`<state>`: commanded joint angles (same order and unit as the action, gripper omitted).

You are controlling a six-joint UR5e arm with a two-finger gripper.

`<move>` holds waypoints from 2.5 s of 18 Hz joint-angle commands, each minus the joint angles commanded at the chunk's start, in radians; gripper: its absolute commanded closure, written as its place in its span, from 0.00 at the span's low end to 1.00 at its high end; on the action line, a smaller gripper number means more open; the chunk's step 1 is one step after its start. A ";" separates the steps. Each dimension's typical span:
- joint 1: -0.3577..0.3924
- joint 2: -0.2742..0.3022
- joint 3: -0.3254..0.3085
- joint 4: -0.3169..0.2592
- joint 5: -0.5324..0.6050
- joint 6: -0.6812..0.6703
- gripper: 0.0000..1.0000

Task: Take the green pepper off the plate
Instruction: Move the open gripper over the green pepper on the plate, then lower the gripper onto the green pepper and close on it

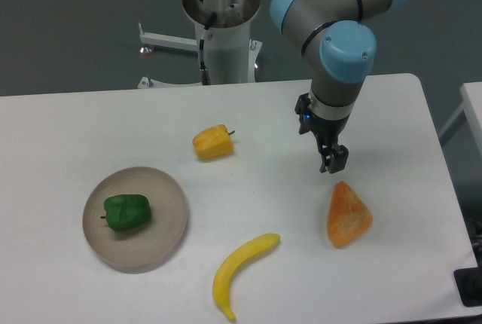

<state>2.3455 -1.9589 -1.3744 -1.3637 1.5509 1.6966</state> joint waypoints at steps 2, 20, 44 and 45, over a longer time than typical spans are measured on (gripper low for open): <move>-0.003 0.002 -0.008 0.000 0.000 0.000 0.00; -0.314 -0.041 -0.012 0.024 -0.163 -0.446 0.00; -0.532 -0.238 0.015 0.242 -0.080 -0.623 0.00; -0.534 -0.244 0.015 0.242 -0.080 -0.621 0.00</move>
<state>1.8116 -2.2027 -1.3591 -1.1213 1.4711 1.0753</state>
